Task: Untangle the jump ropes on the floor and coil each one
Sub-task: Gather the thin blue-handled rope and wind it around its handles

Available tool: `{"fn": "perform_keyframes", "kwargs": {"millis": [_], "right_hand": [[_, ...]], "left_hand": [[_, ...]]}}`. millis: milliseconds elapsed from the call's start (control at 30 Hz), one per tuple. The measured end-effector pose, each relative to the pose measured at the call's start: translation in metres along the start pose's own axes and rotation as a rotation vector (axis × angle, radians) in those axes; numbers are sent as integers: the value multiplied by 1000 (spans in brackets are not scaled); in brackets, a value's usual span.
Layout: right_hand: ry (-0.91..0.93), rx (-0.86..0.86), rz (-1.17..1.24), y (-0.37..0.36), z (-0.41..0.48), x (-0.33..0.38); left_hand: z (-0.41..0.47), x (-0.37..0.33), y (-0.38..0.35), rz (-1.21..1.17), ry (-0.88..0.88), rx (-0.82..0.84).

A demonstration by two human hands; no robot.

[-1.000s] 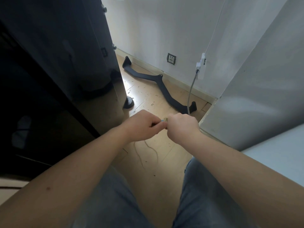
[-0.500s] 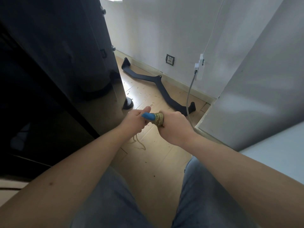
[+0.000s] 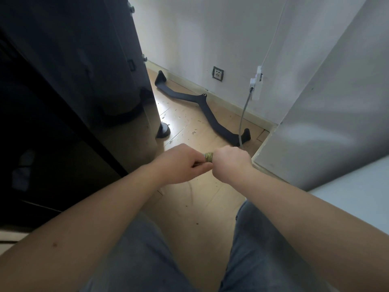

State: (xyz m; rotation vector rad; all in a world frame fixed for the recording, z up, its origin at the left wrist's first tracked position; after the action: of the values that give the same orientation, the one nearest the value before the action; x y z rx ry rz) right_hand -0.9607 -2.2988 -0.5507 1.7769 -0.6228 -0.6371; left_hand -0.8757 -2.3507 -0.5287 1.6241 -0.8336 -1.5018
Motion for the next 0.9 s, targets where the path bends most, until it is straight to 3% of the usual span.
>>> {"fn": "perform_keyframes", "kwargs": {"millis": [133, 233, 300, 500, 600, 733, 800, 900], "right_hand": [[377, 10, -45, -7, -28, 29], [591, -6, 50, -1, -49, 42], [619, -15, 165, 3, -51, 42], [276, -130, 442, 18, -21, 7], [54, -116, 568, 16, -5, -13], [-227, 3, 472, -9, 13, -35], [-237, 39, 290, -17, 14, -36], [-80, 9, 81, -22, 7, -21]], "left_hand": [[10, 0, 25, 97, -23, -55], [8, 16, 21, -42, 77, -127], [5, 27, 12, -167, 152, -173], [-14, 59, -23, -396, 415, -308], [-15, 48, -33, -312, 350, -274], [-8, 22, -38, -177, 189, -86], [-5, 6, -35, -50, 71, -4], [3, -9, -14, 149, -48, 29]]}}
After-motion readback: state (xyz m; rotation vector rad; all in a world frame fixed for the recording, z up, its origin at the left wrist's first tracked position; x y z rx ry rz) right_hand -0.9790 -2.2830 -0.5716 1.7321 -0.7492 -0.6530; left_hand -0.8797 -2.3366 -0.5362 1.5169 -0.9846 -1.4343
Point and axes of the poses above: each hand's wrist, its own z-axis towards the middle knuckle, its own y-axis out of the back of the hand, x = y × z, the point moved 10 cm from there along z, towards the middle knuckle, and after that the axes turned 14 degrees about -y, right-handed, at the moved point
